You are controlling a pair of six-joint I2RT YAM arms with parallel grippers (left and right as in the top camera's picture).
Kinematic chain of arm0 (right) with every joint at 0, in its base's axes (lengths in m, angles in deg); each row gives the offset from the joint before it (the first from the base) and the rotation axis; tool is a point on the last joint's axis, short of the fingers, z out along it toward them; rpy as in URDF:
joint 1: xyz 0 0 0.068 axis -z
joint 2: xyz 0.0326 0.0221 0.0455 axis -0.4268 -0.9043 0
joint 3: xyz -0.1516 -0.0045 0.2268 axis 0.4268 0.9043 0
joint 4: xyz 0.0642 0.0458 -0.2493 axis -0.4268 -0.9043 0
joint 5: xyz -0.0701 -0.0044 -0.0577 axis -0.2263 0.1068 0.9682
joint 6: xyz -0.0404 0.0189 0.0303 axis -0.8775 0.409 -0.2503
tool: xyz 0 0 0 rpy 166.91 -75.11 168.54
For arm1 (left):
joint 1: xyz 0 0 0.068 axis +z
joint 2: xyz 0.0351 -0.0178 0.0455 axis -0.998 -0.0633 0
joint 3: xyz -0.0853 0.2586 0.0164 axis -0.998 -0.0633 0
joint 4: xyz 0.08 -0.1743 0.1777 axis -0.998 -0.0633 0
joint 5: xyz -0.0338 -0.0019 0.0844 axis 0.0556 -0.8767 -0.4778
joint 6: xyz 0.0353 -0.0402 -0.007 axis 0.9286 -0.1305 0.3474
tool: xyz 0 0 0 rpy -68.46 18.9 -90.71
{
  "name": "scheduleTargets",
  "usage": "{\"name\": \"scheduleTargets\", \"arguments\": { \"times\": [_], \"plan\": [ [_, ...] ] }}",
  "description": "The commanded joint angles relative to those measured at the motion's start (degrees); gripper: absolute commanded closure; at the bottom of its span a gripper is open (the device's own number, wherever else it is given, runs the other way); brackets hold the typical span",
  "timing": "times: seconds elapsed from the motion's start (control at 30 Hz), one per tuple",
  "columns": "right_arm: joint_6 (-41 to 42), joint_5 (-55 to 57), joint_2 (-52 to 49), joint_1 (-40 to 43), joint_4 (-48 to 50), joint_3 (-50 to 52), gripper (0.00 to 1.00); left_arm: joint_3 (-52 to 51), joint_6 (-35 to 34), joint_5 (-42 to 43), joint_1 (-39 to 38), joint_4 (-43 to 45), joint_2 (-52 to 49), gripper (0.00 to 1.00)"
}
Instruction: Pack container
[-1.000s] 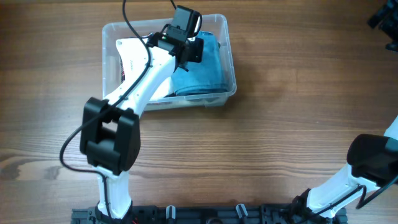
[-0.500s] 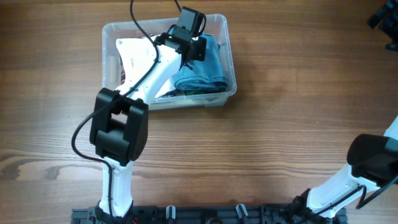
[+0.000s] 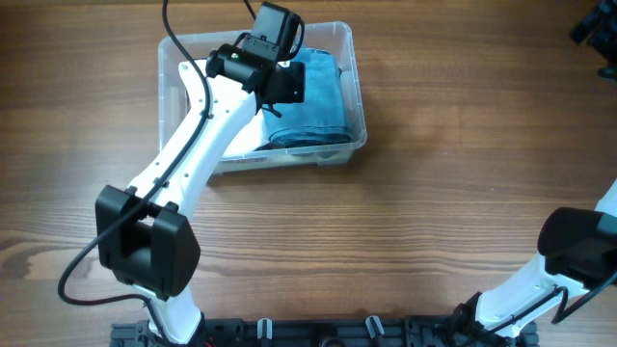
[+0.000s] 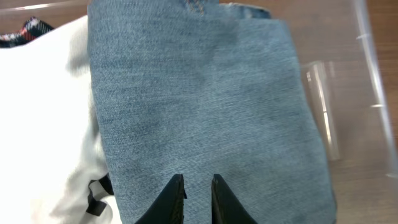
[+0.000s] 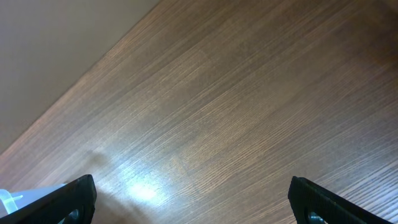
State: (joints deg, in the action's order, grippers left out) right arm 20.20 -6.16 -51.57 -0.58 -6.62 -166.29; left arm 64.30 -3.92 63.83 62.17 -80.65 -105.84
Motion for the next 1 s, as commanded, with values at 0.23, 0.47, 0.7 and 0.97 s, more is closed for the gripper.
{"name": "scheduleTargets", "arguments": {
  "times": [0.23,0.47,0.7,0.97],
  "plan": [
    [0.4,0.6,-0.4,-0.1,0.1,-0.1,0.00,-0.7,-4.2,0.4,5.7,-0.7,-17.2,0.85],
    [0.4,0.6,-0.4,-0.1,0.1,-0.1,0.00,-0.6,-4.2,2.9,6.3,-2.0,-15.5,0.81],
    [0.4,0.6,-0.4,-0.1,0.1,-0.1,0.00,-0.6,-4.1,3.8,6.3,-6.2,1.2,0.12],
    [0.4,0.6,-0.4,-0.1,0.1,-0.1,0.00,-0.6,-4.2,13.0,6.3,-14.1,20.3,0.00]
  ]
}}
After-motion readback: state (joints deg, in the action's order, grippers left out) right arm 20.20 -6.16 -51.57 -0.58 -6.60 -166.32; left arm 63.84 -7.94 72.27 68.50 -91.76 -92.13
